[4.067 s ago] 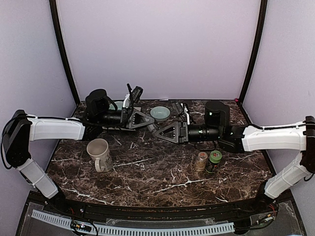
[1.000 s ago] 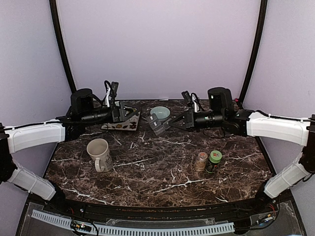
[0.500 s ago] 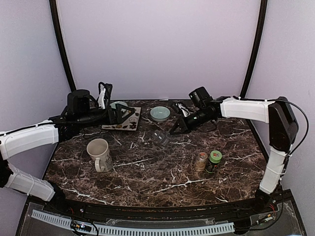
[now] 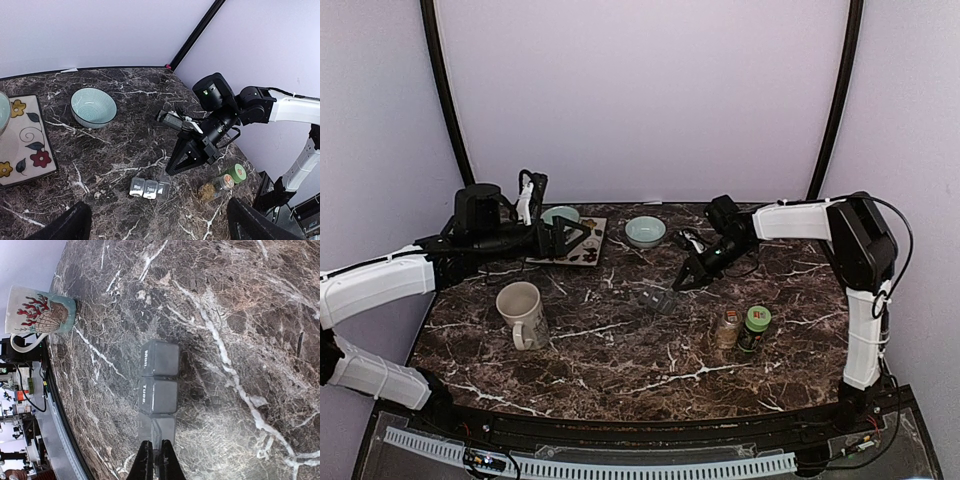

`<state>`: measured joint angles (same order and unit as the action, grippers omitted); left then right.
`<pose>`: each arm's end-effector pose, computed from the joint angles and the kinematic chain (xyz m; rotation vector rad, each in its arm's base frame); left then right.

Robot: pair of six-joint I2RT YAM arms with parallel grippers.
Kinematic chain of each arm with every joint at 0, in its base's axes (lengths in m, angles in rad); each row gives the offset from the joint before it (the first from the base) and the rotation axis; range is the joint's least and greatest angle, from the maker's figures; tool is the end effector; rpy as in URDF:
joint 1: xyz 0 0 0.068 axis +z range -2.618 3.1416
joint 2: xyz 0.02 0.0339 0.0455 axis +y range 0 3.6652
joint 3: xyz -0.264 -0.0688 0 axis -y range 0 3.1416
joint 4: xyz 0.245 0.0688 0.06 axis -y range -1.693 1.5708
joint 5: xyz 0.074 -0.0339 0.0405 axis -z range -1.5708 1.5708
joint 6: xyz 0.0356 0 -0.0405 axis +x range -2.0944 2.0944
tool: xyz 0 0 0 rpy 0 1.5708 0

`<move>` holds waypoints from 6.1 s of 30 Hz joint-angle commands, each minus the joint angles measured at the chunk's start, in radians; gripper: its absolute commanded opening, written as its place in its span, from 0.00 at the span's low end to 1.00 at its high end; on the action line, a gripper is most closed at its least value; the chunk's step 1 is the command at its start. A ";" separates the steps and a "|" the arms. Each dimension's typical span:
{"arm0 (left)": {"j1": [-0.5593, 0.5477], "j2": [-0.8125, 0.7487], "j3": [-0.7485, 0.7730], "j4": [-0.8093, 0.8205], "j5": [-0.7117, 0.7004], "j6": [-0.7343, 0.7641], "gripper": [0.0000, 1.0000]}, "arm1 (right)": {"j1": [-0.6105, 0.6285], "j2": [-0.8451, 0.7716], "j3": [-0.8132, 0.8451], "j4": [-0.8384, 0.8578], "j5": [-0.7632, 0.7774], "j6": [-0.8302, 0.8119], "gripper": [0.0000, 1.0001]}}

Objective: Sort the pills into containers
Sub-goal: Place the pill container at the center of the board, then pick up the pill bottle from the center of the board, then hold the pill bottle.

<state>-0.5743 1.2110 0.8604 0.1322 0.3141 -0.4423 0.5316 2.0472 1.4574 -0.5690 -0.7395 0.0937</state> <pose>0.2317 -0.1630 0.3094 0.3621 1.8591 -0.9937 0.3483 0.2327 0.1698 -0.8123 2.6281 1.1874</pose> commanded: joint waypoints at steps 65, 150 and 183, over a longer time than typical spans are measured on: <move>-0.240 0.128 0.214 -0.276 -0.420 0.024 0.95 | -0.027 -0.809 -0.374 0.087 0.941 0.271 0.83; -0.415 0.409 0.391 -0.302 -0.512 0.071 0.92 | 0.121 -0.729 -0.496 -0.288 0.755 0.411 0.30; -0.237 0.310 0.240 0.131 0.271 -0.287 0.99 | 0.186 -0.869 -0.245 0.048 0.528 0.570 0.04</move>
<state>-0.8219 1.5703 1.1355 0.1558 0.4713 -0.6617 0.7074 1.1740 1.2335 -0.7486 -0.0856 0.6079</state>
